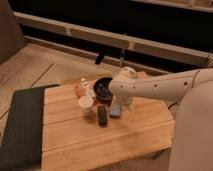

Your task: Wipe the white sponge on the table

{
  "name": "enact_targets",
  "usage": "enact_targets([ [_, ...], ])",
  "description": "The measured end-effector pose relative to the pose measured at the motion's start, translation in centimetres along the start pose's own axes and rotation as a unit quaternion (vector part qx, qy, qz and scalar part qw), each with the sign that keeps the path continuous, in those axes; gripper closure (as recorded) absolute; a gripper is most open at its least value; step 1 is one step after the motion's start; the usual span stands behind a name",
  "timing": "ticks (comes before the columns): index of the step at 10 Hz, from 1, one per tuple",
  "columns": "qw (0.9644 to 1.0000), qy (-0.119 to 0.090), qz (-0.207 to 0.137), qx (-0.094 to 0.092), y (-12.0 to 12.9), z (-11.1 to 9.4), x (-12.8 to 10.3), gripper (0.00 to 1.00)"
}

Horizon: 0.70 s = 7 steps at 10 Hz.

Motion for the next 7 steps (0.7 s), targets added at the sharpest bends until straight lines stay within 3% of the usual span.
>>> enact_targets([
  [2, 0.9995, -0.013, 0.014, -0.023, -0.2, -0.3, -1.0, 0.35],
  [4, 0.9995, -0.013, 0.011, -0.025, 0.3, -0.3, -0.8, 0.35],
  [7, 0.9996, 0.005, 0.026, -0.010, -0.9, 1.6, -0.2, 0.35],
])
